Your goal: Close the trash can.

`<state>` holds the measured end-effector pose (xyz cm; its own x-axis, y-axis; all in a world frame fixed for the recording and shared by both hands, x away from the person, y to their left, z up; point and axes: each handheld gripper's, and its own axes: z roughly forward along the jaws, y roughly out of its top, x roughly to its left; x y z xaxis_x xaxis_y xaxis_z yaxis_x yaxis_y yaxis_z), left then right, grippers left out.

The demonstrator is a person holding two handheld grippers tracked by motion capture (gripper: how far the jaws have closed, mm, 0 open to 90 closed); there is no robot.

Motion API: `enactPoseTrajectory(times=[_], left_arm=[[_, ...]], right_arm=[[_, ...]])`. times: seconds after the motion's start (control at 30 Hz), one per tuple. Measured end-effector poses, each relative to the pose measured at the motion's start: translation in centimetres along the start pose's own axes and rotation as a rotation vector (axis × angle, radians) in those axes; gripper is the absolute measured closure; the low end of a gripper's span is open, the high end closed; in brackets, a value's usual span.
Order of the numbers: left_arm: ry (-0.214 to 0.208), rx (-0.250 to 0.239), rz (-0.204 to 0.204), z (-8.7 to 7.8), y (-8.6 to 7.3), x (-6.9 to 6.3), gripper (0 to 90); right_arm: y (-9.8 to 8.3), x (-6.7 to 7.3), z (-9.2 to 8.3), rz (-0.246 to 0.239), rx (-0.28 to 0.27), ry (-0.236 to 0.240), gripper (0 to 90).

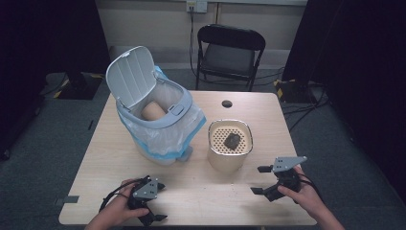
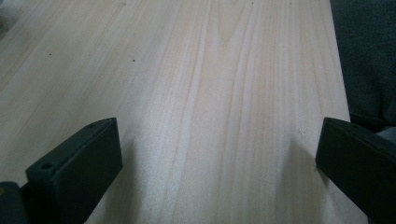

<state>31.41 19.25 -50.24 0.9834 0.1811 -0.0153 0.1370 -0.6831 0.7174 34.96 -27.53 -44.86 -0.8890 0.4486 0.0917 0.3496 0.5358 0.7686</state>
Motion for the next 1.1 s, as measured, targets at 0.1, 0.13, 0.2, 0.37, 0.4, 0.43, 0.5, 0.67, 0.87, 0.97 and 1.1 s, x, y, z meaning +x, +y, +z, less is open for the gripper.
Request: enactPoseTrajectory(times=[0.1, 0.13, 0.2, 0.37, 0.4, 0.43, 0.5, 0.67, 0.87, 0.97, 1.1], left_arm=[[0.0, 0.0, 0.0, 0.0, 0.0, 0.0, 0.0], [0.0, 0.0, 0.0, 0.0, 0.0, 0.0, 0.0], [0.0, 0.0, 0.0, 0.0, 0.0, 0.0, 0.0], [0.0, 0.0, 0.0, 0.0, 0.0, 0.0, 0.0], [0.0, 0.0, 0.001, 0.0, 0.0, 0.0, 0.0], [0.0, 0.0, 0.0, 0.0, 0.0, 0.0, 0.0], [0.0, 0.0, 0.0, 0.0, 0.0, 0.0, 0.0], [0.0, 0.0, 0.0, 0.0, 0.0, 0.0, 0.0], [0.0, 0.001, 0.0, 0.0, 0.0, 0.0, 0.0], [0.001, -0.001, 0.0, 0.0, 0.0, 0.0, 0.0], [0.004, -0.001, -0.001, 0.0, 0.0, 0.0, 0.0]], right_arm=[[-0.8, -0.3, 0.6, 0.01, 0.011, -0.012, 14.6], [-1.0, -0.4, 0.8, 0.012, 0.01, -0.015, 14.6], [-1.4, -0.6, 1.2, 0.014, 0.015, -0.026, 14.8], [-2.2, -0.8, 2.0, -0.001, 0.05, -0.056, 15.3], [-2.3, -0.8, 2.1, -0.007, 0.049, -0.056, 15.5], [-2.4, -0.9, 2.2, -0.014, 0.055, -0.074, 15.5], [-2.7, -1.0, 2.5, -0.016, 0.052, -0.078, 15.3], [-3.4, -1.1, 3.1, -0.032, 0.082, -0.106, 15.7], [-3.8, -1.3, 3.2, -0.032, 0.059, -0.106, 14.5], [-3.9, -1.4, 3.2, -0.03, 0.052, -0.11, 14.5], [-3.9, -1.4, 3.2, -0.029, 0.052, -0.113, 14.3]])
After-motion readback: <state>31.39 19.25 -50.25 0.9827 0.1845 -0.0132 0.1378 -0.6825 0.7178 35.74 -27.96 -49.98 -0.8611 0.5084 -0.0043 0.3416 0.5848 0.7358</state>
